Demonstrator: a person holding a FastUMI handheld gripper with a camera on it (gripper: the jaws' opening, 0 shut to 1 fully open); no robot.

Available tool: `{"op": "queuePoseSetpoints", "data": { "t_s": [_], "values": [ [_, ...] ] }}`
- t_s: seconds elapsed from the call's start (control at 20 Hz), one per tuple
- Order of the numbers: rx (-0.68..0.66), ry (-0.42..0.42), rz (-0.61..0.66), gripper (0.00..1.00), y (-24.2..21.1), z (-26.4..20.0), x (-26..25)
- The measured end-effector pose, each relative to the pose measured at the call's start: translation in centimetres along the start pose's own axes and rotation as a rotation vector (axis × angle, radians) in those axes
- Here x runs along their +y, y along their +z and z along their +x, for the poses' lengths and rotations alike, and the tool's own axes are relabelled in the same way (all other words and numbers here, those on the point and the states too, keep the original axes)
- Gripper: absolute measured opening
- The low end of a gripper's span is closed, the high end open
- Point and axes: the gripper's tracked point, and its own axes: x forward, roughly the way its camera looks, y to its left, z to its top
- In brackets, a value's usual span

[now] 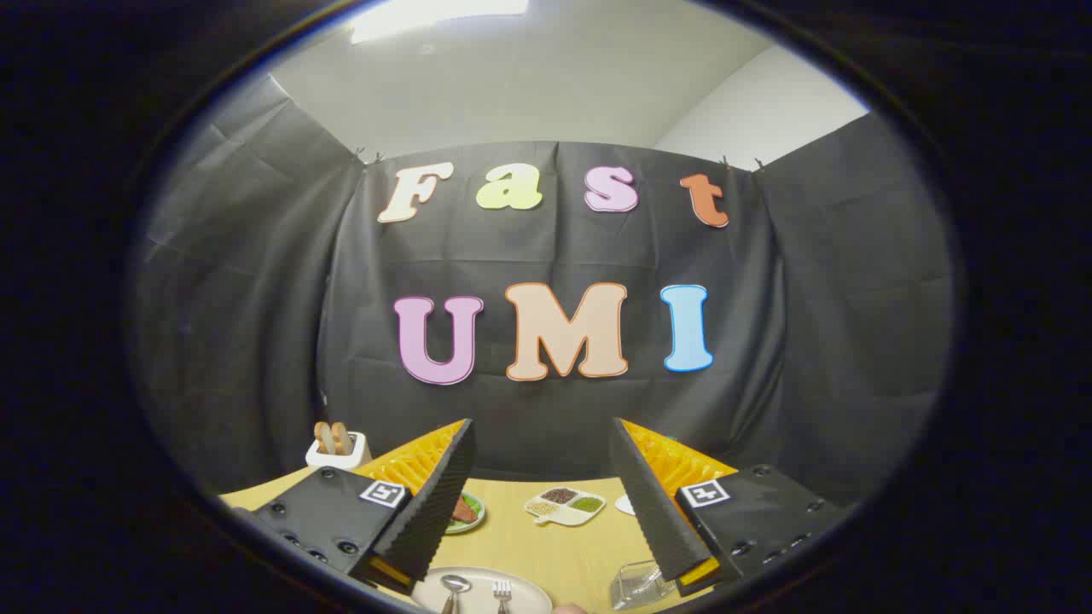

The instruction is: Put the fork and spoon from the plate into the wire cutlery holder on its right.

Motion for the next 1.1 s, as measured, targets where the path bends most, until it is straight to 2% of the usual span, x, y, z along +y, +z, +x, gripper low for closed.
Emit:
{"op": "queuePoseSetpoints", "data": {
  "t_s": [1.1],
  "values": [
    [0.023, 0.033, 0.002, 1.0, -0.5, 0.9, 1.2]
  ]
}}
